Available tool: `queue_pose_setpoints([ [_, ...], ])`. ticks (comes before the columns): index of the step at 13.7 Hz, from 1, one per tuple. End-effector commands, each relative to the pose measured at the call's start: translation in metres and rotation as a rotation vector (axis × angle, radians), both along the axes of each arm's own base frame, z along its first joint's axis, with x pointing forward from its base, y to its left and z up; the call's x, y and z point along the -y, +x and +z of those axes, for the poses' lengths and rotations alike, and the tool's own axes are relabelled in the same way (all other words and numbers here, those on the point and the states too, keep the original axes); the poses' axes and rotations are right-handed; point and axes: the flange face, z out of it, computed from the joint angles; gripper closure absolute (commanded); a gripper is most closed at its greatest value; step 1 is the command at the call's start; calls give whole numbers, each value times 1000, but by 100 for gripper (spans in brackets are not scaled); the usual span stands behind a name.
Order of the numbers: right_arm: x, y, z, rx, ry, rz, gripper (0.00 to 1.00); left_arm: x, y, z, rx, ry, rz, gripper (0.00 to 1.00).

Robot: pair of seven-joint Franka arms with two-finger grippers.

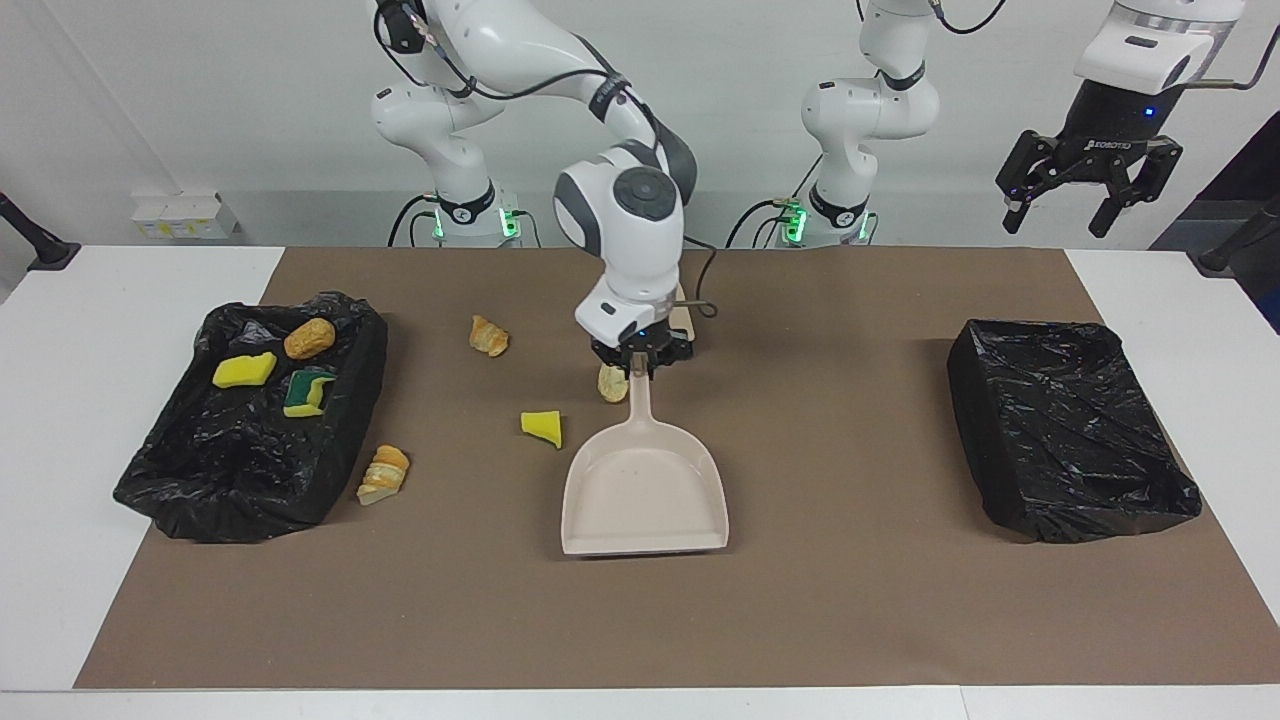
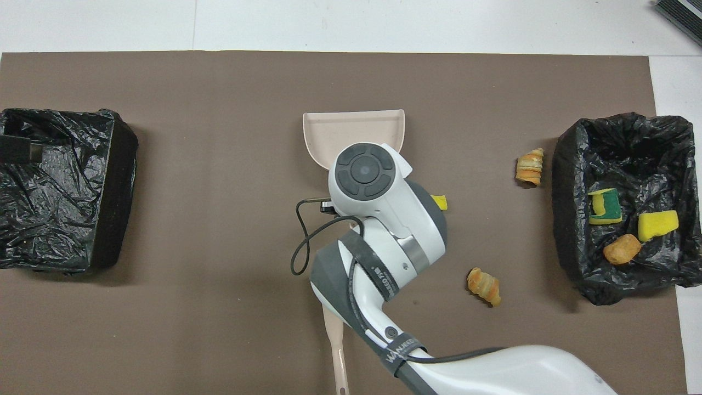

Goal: Sweep and dump trash in bin
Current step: 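Bring the empty dustpan back to the table center with the right gripper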

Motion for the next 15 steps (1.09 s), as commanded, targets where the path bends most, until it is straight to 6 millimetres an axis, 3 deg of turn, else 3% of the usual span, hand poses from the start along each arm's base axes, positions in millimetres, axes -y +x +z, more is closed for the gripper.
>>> queue_pose_setpoints([
  [1, -10, 14, -11, 28, 43, -41, 100, 1, -3, 6, -2, -8, 7, 0],
  [2, -9, 16, -10, 49, 44, -43, 1, -1, -3, 5, -7, -7, 6, 0],
  [4, -9, 14, -5, 45, 38, -24, 0, -8, -7, 4, -24, -7, 21, 0],
  [7, 10, -3, 37, -13, 19, -38, 0, -7, -10, 3, -37, -6, 19, 0],
  [9, 9, -28, 59, -47, 73, -51, 0, -5, -10, 3, -39, -6, 17, 0],
  [11, 15, -54, 67, -71, 83, -30, 0, 0, -9, 4, -28, -7, 10, 0],
  [12, 5, -77, 63, -79, 75, 7, 0, 1, -5, 3, -15, -6, 9, 0],
  [14, 3, -106, 56, -105, 66, 31, 0, 9, 4, -2, 5, -8, -4, 0],
  [15, -4, -129, 55, -122, 64, 54, 0, 31, 12, -15, -9, -1, -43, 0],
])
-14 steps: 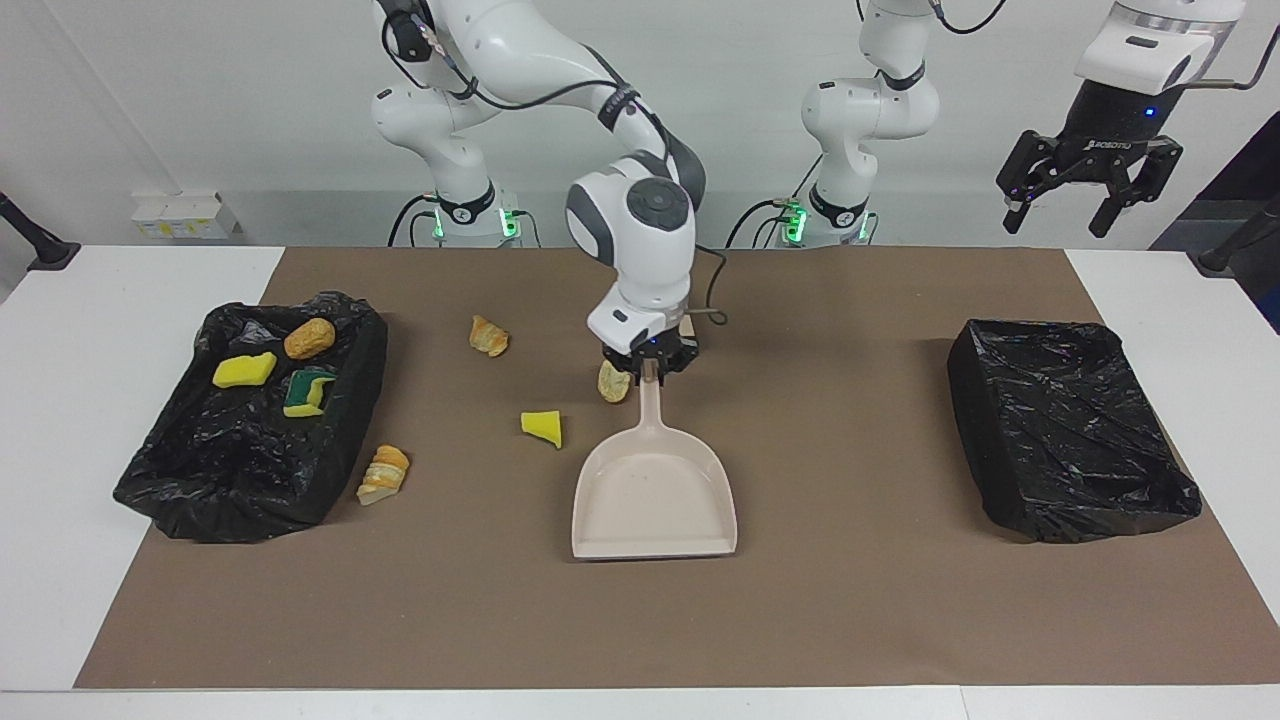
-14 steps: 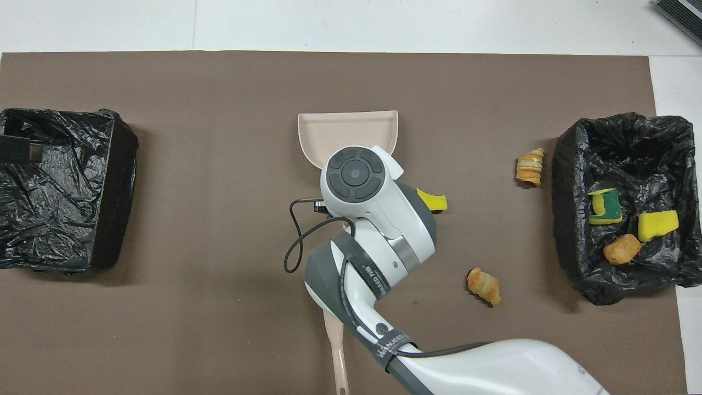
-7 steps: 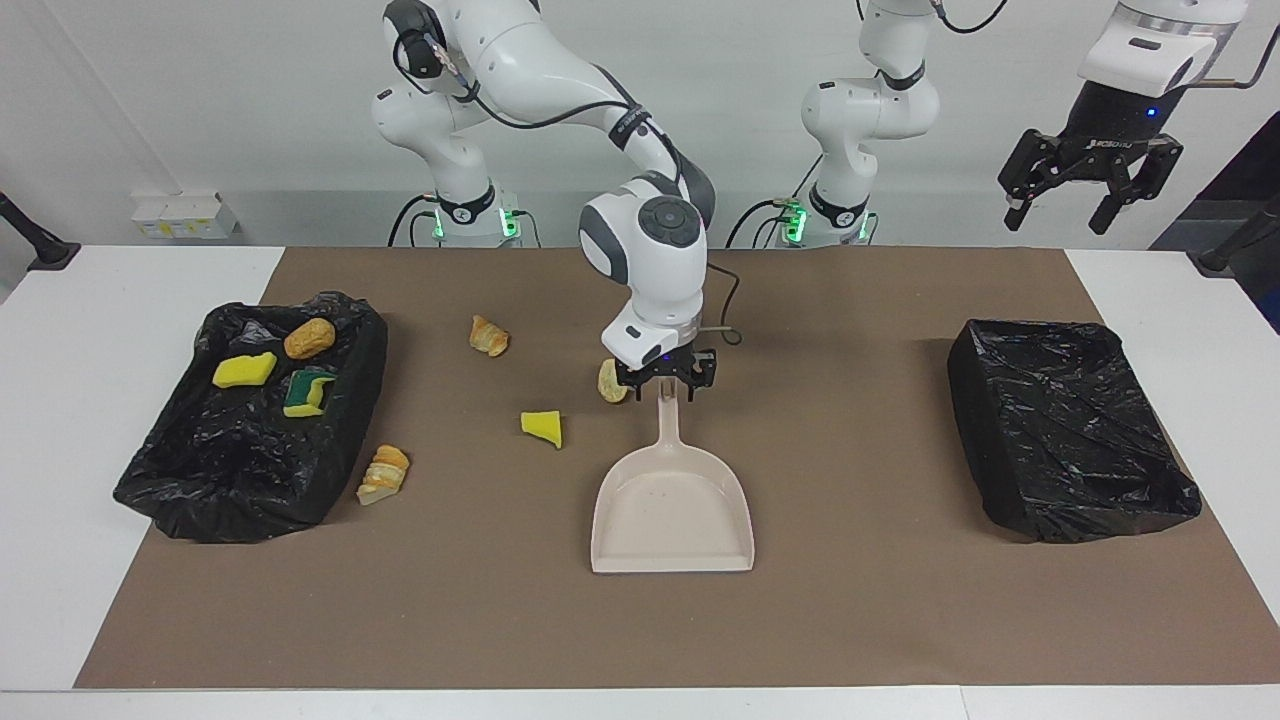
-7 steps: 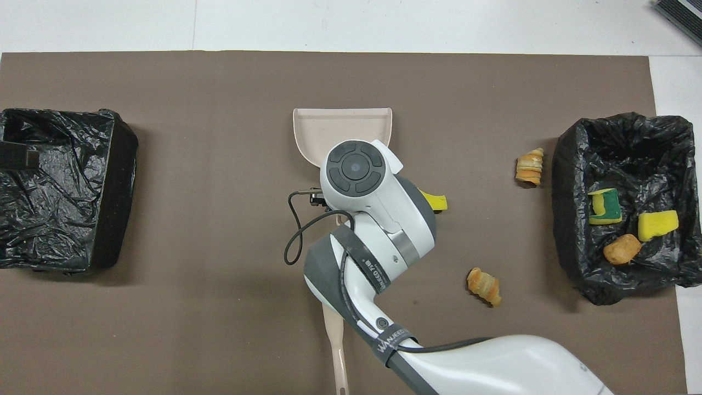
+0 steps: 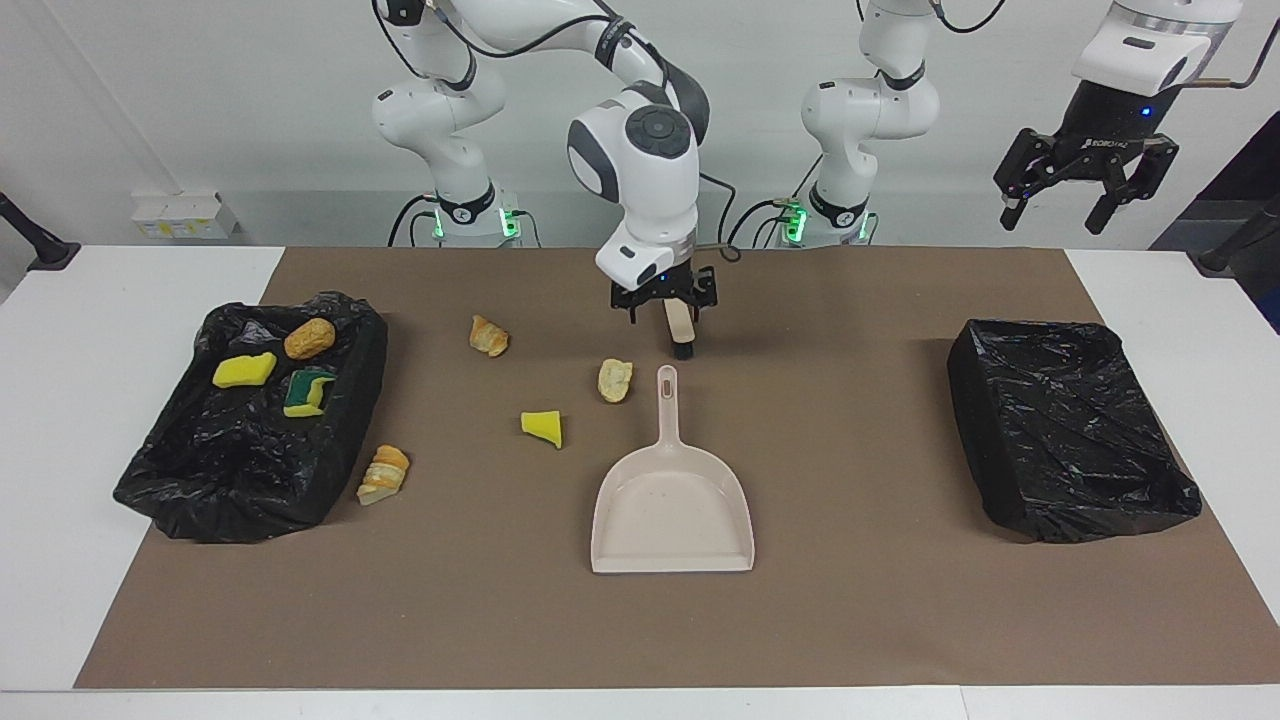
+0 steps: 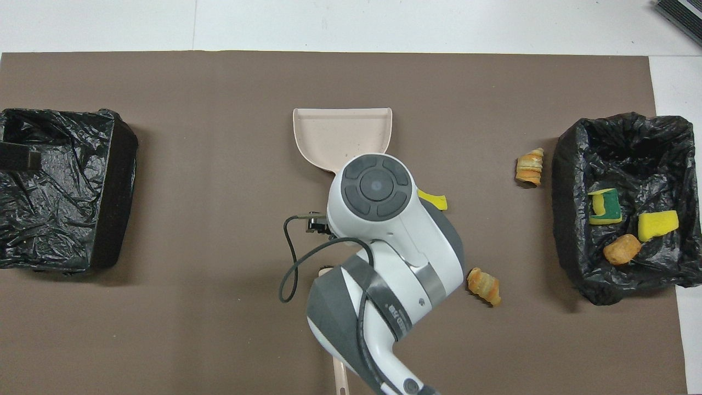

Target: Sweep and dump trash in bin

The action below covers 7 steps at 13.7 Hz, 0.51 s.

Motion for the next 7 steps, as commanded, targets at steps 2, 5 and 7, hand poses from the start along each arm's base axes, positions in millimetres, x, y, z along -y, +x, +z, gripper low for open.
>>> queue_pose_setpoints([
  [2, 6, -69, -14, -64, 14, 43, 0, 57, 28, -31, -1, 0, -75, 0],
  [5, 14, -122, -32, -84, 31, 55, 0, 113, 43, -65, -12, 4, -96, 0],
  [7, 12, -155, -43, -111, 46, 69, 5, 155, 36, -89, -17, 62, -161, 0],
])
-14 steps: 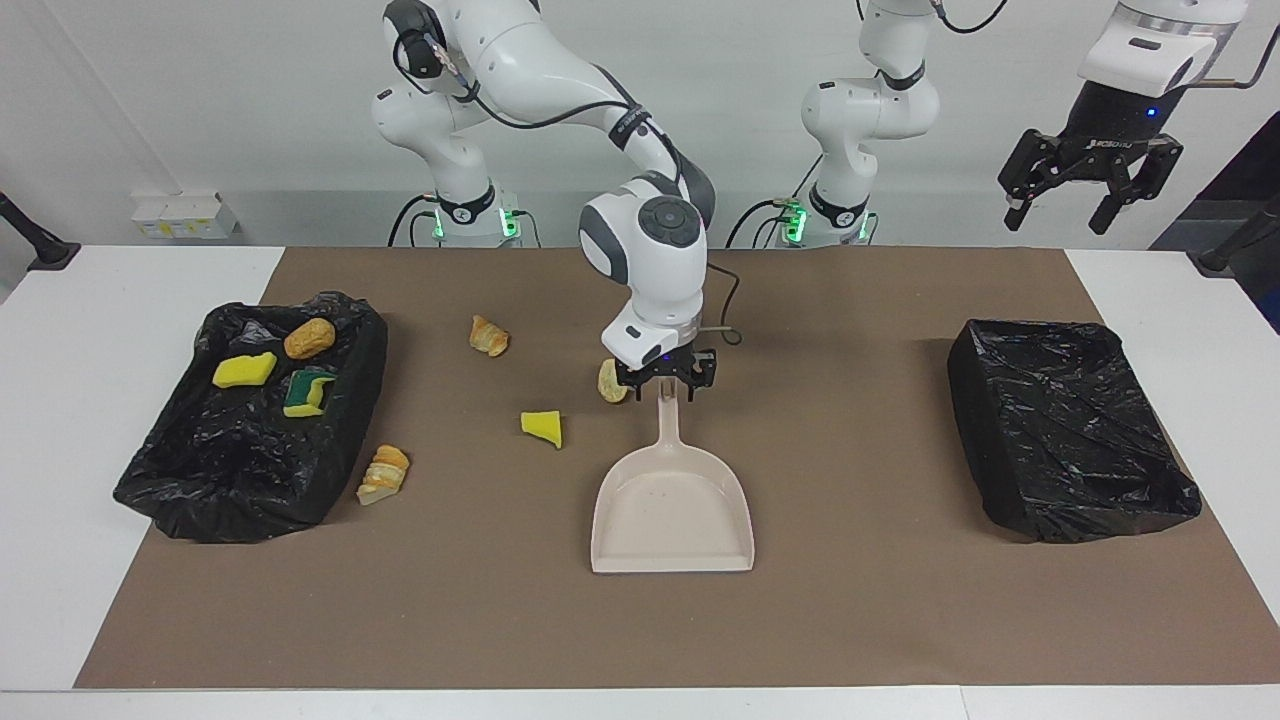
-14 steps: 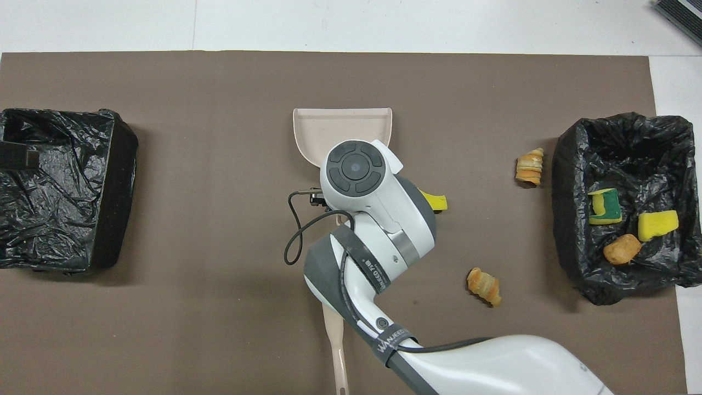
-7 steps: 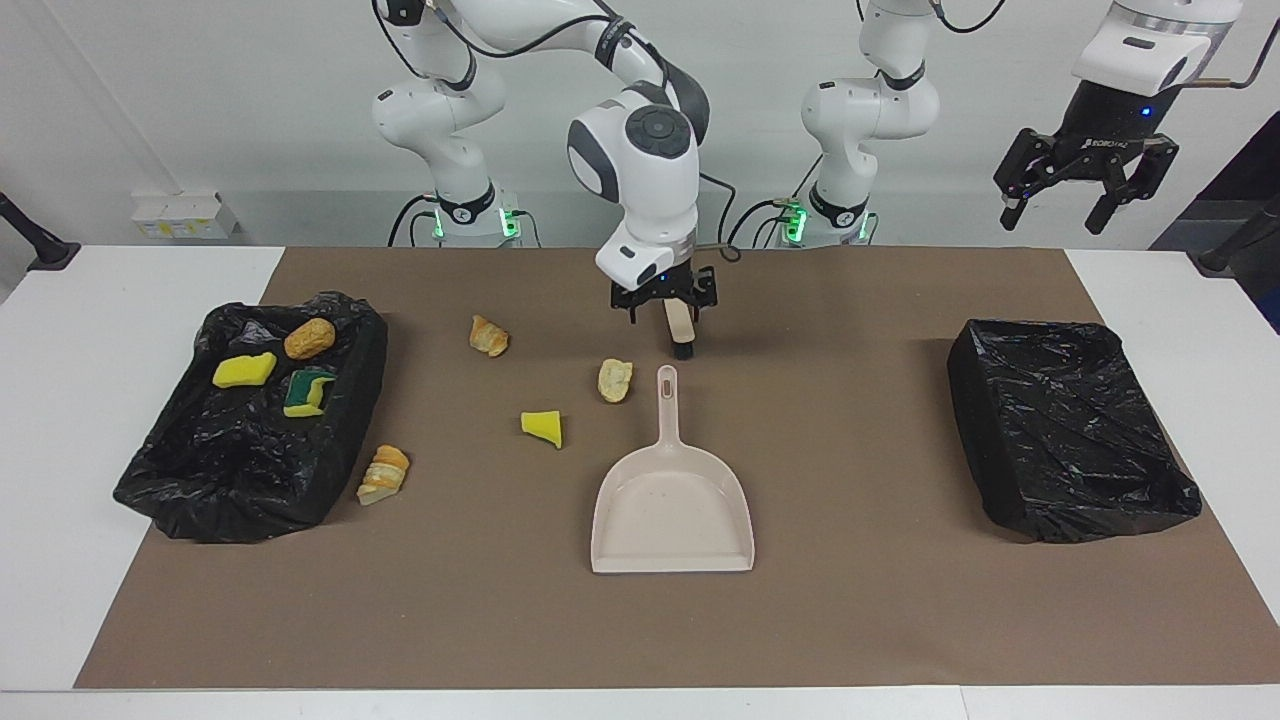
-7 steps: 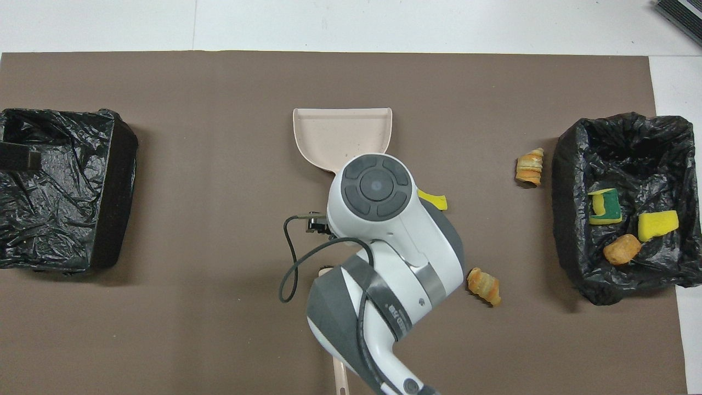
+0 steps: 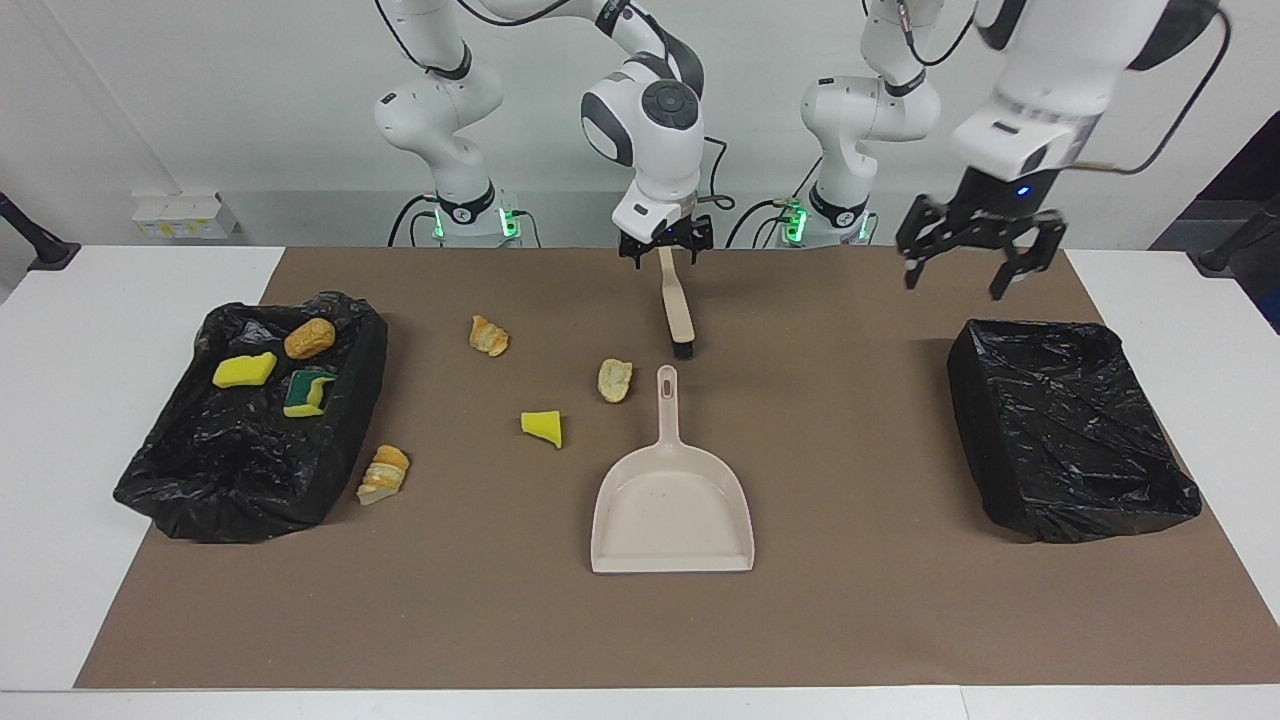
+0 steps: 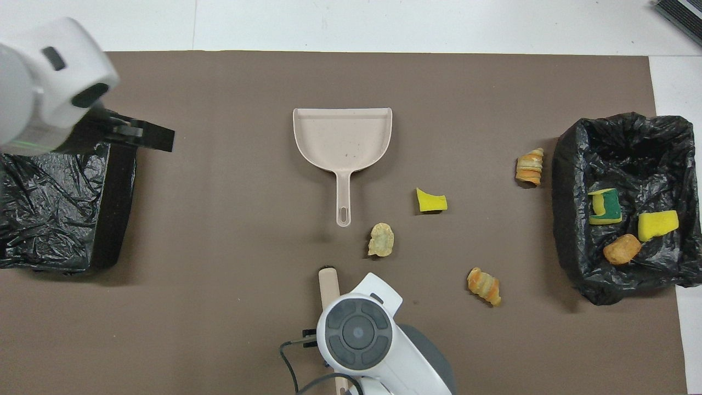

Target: Sweep and dump trash in bin

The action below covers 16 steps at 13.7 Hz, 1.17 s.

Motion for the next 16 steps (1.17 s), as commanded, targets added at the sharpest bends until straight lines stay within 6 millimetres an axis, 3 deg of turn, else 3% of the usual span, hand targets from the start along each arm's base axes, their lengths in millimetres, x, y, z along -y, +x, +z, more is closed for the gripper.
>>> queue_pose_setpoints([
  [1, 7, -44, -12, -18, 16, 1, 9, 50, -3, -34, 21, 23, -16, 0],
  [4, -5, -59, -37, -13, 5, -6, 17, 117, -12, -85, 4, 14, 15, 0],
  [5, -8, -59, -48, -10, 4, -6, 18, 128, -9, -99, 8, 5, 36, 0],
  [7, -12, -59, -61, -6, 3, -7, 24, 190, -19, -150, -1, 10, 71, 0],
  [8, -12, -59, -62, -8, 1, -7, 29, 204, -19, -168, 16, 1, 90, 0],
  [9, -11, -62, -66, -13, -7, -5, 31, 212, -23, -178, 21, -6, 84, 0],
  [10, -11, -65, -68, -17, -13, -5, 37, 225, -29, -191, 15, -5, 69, 0],
  [12, -10, -65, -69, -21, -17, -10, 53, 232, -26, -211, 15, -13, 88, 0],
  [13, -10, -65, -69, -23, -19, -10, 67, 235, -27, -221, 18, -19, 83, 0],
  [14, -11, -66, -68, -24, -20, -7, 91, 234, -30, -230, 11, -16, 82, 0],
  [15, -11, -65, -68, -28, -23, -9, 100, 237, -35, -236, 2, -12, 92, 0],
  [16, -10, -64, -67, -34, -28, -13, 100, 255, -40, -260, -5, -13, 104, 0],
])
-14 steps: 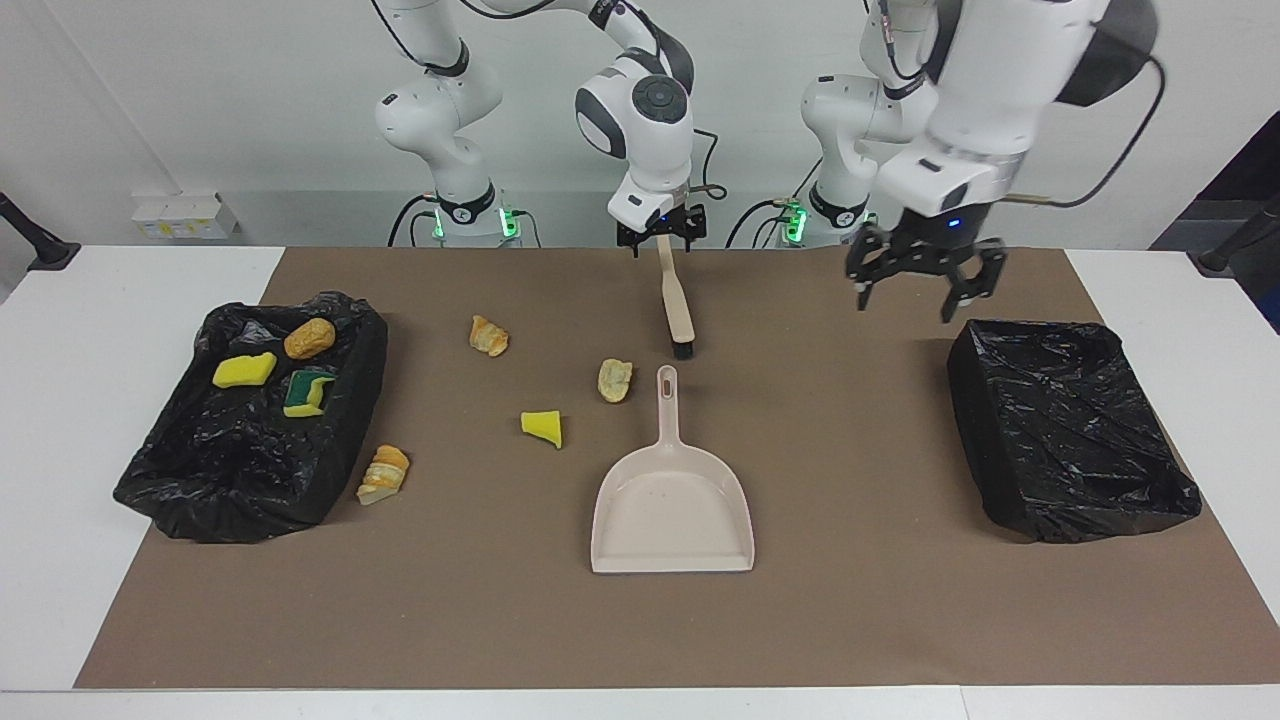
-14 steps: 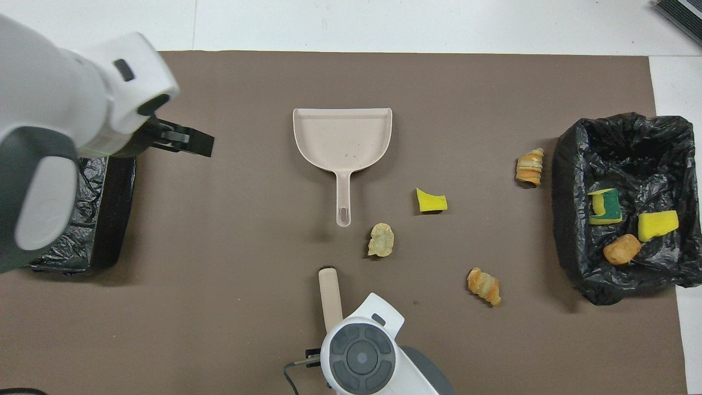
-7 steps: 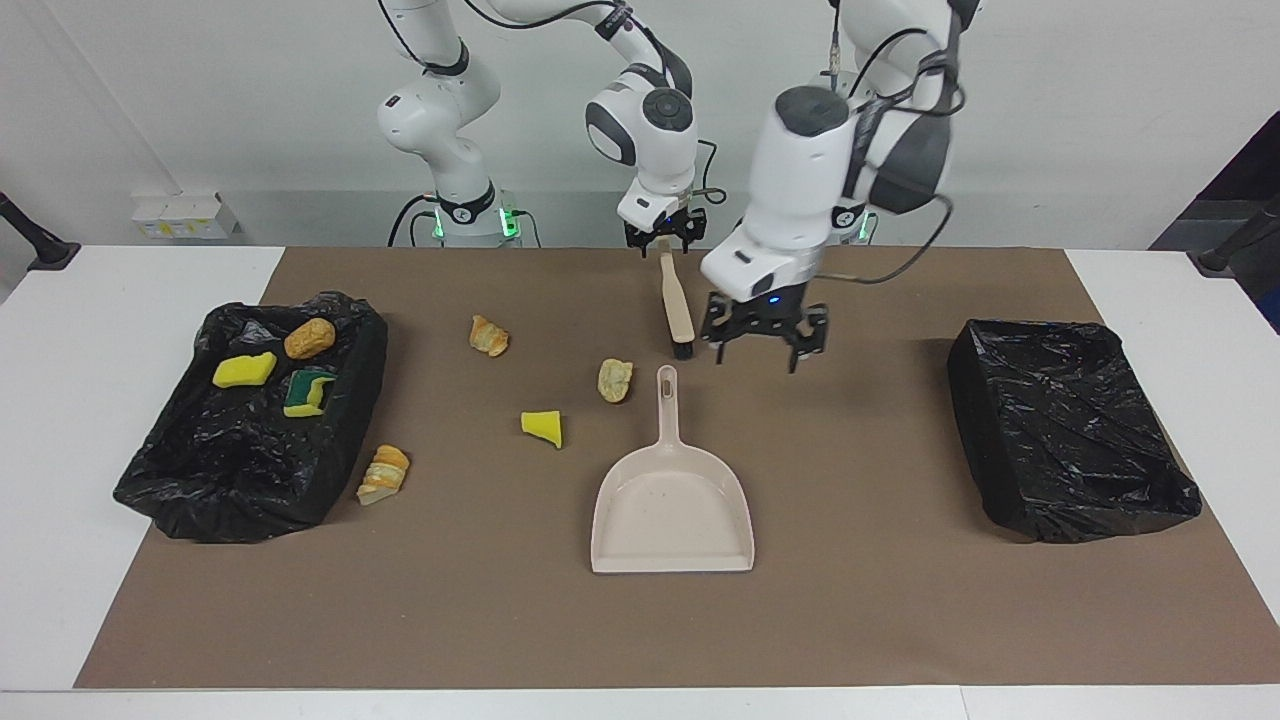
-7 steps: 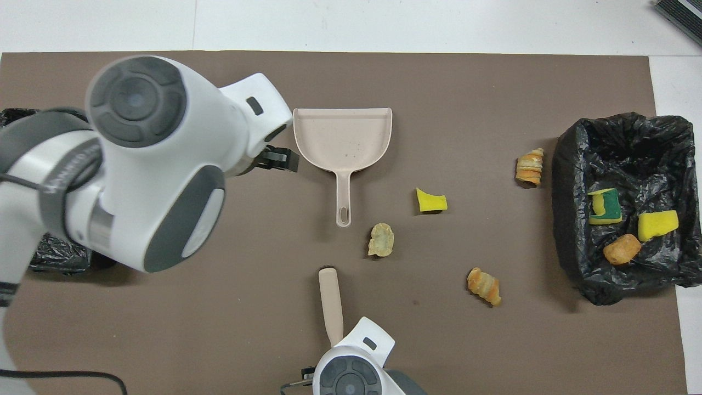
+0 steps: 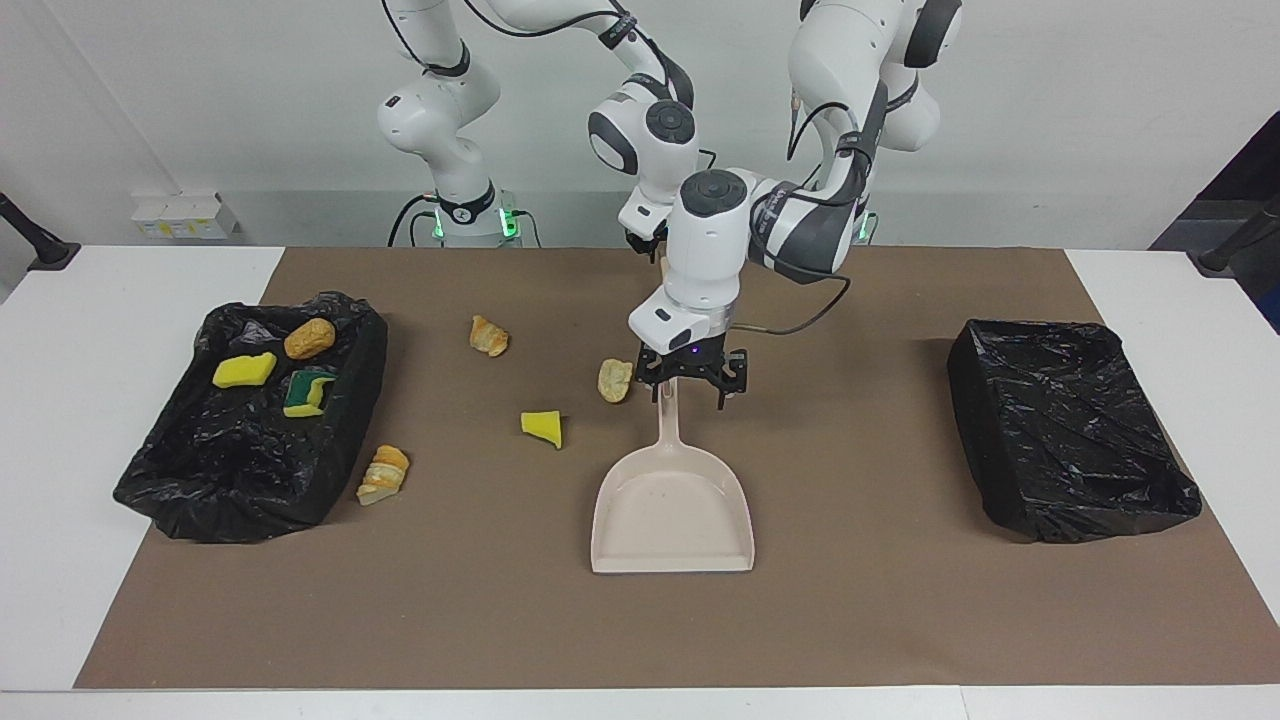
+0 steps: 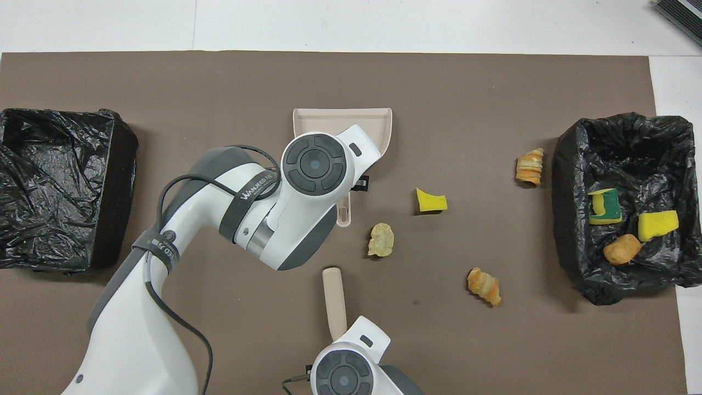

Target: Sweep and dump trash in bin

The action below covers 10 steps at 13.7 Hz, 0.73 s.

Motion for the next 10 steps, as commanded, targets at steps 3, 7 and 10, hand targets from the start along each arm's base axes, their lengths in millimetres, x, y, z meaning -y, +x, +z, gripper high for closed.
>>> queue_pose_setpoints([
  [3, 14, 11, 15, -48, -19, -50, 100, 24, -13, -49, 8, 6, 31, 0],
  [7, 64, 44, 56, -89, -76, -122, 100, 25, -6, -60, 21, -9, 32, 27],
  [10, 123, 68, 90, -95, -112, -160, 100, 26, -10, -62, 7, 3, 29, 82],
])
